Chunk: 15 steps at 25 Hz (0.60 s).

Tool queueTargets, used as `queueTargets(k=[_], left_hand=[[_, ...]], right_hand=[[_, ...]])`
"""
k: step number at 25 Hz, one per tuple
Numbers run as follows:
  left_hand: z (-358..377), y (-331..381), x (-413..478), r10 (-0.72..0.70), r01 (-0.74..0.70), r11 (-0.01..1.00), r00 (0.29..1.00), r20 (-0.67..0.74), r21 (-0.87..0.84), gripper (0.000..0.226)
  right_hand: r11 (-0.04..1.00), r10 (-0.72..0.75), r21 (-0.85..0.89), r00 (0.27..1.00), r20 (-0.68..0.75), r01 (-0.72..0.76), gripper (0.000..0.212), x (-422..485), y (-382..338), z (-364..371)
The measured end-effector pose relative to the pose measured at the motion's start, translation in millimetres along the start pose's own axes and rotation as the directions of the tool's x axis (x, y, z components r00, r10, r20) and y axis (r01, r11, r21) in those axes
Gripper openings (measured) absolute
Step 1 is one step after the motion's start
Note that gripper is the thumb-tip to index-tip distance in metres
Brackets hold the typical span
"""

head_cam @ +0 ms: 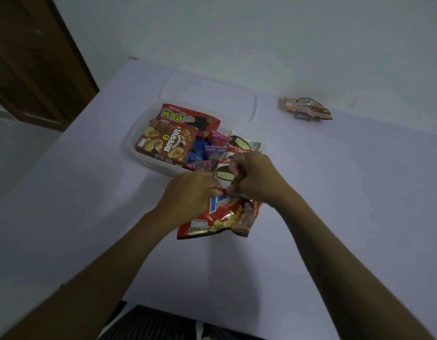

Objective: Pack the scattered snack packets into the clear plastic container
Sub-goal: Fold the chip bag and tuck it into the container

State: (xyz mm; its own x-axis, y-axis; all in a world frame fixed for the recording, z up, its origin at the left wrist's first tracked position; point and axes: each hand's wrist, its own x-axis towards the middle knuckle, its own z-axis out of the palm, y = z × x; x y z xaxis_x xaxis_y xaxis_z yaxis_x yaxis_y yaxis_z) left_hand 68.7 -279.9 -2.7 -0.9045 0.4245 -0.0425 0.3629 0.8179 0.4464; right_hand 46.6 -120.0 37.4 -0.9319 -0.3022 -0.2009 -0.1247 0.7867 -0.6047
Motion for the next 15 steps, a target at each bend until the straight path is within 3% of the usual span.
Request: queueTargets(k=[4, 8, 11, 13, 15], left_hand=[[4, -5, -2, 0.05, -0.051, 0.997, 0.999, -0.021, -0.056, 0.026], [9, -15, -1, -0.029, 0.017, 0.989, 0.996, -0.081, -0.146, 0.022], [6, -20, 3, -0.077, 0.059, 0.98, 0.993, -0.089, -0.19, 0.023], [3, -21, 4, -0.08, 0.063, 0.979, 0.993, -0.083, -0.193, 0.024], [1, -21, 4, -0.074, 0.057, 0.981, 0.994, -0.084, -0.187, 0.024]], right_hand=[[0.999, 0.001, 0.038, 1.0, 0.01, -0.001, 0.038, 1, 3, 0], [0.999, -0.011, 0.039, 0.997, 0.076, 0.008, 0.026, 1, 5, -1], [0.992, -0.028, 0.119, 0.999, -0.02, 0.03, 0.013, -1, 5, -3], [0.975, 0.037, 0.221, 0.993, -0.114, -0.011, 0.023, -4, 9, -2], [0.963, 0.111, 0.256, 0.988, -0.103, -0.082, 0.025, -7, 12, 4]])
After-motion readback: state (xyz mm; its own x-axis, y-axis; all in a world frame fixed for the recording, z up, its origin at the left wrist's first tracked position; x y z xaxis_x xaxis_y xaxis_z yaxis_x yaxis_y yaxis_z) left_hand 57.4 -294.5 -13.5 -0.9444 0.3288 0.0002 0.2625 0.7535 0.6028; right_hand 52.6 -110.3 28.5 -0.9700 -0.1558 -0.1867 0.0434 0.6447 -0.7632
